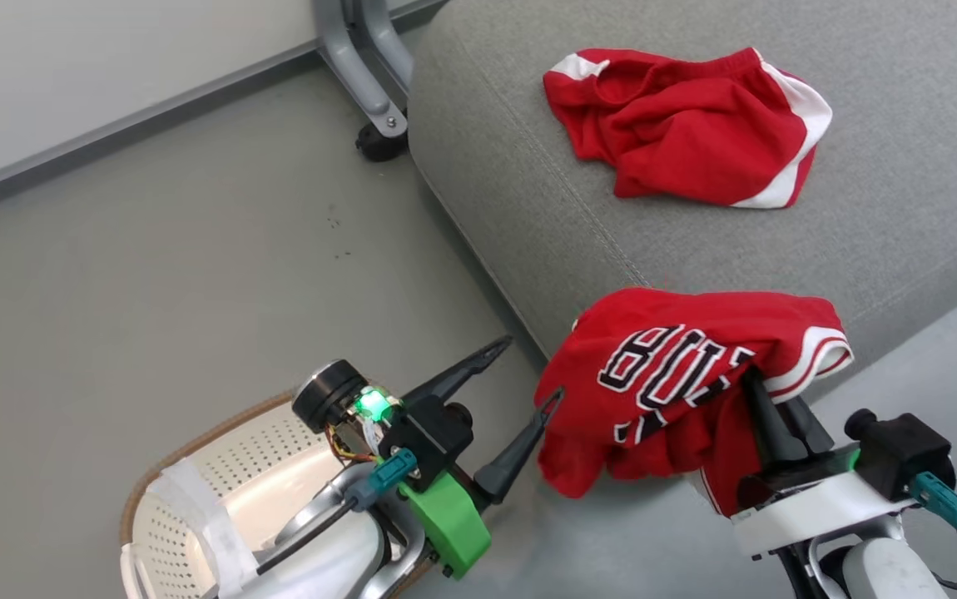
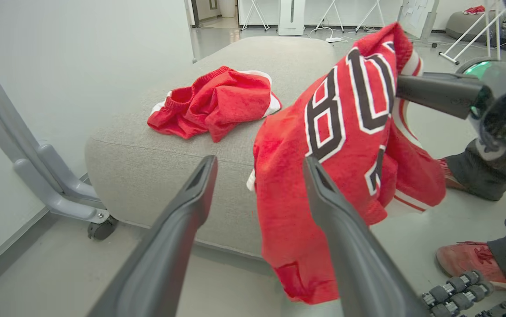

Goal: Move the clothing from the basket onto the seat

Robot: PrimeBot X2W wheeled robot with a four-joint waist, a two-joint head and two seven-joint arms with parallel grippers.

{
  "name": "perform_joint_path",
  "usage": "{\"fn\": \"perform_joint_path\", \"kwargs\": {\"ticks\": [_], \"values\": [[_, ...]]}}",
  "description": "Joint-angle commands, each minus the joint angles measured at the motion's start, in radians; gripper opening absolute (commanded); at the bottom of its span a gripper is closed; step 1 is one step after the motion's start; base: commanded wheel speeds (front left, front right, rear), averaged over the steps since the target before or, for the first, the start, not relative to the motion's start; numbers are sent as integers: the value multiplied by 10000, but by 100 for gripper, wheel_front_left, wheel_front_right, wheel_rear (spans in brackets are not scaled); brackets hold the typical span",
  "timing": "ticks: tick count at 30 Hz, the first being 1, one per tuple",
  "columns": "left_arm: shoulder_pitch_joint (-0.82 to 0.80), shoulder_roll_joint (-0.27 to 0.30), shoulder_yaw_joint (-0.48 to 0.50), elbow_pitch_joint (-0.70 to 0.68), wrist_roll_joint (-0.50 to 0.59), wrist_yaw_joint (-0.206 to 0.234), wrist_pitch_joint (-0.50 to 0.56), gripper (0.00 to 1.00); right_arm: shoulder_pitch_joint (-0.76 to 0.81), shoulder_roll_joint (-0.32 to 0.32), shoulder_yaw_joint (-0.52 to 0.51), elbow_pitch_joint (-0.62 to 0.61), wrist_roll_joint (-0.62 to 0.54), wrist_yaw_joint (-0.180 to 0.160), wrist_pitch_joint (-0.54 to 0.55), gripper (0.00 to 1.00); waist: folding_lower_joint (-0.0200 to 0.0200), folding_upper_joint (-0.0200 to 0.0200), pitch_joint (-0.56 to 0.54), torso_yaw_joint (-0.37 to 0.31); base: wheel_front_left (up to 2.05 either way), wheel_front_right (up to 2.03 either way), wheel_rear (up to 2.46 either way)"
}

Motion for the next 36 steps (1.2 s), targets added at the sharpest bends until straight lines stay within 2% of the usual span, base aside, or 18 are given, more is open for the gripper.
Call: {"fn": "perform_joint_path", "kwargs": {"ticks": [1, 6, 13, 18, 23, 26, 30, 36], "values": [[-158, 138, -60, -24, -98, -134, 27, 100, 158, 82, -162, -155, -31, -15, -24, 0, 0, -1, 750, -576, 0, 0, 0], [-284, 368, -409, -19, -302, -476, 144, 100, 581, 277, -697, -626, -8, -15, -25, 0, 0, -1, 1301, -652, 0, 0, 0], [-561, 556, -626, -77, -295, -573, 186, 100, 643, 344, -994, -1091, 441, -15, -24, 0, 0, -1, 2037, -660, 1, 1, 1], [-842, 758, -652, -188, 111, -370, 266, 100, -146, 338, -1191, -1328, 1195, -15, -25, 0, 0, -1, 2655, -600, 0, 0, 0], [-1028, 1024, -559, -410, 419, -46, 307, 100, -1905, 326, -1599, -1759, 1693, -15, -24, 0, 0, -1, 3308, -498, 0, 0, 0], [-1075, 1204, -488, -578, 590, 171, 397, 100, -3316, -211, -1822, -1822, 1997, -15, -25, 0, 0, -1, 3691, -426, 0, 0, 0], [-1274, 1349, -575, -811, 850, 208, 567, 100, -5377, -1347, -2345, -1452, 2185, -15, -25, 0, 0, -1, 4165, 72, 0, 0, 0], [-1674, 1446, -538, -1170, 1009, 289, 839, 100, -8089, -2955, -3558, -6, 2191, -18, -24, 0, 0, -1, 5046, 851, 0, 0, 0]]}}
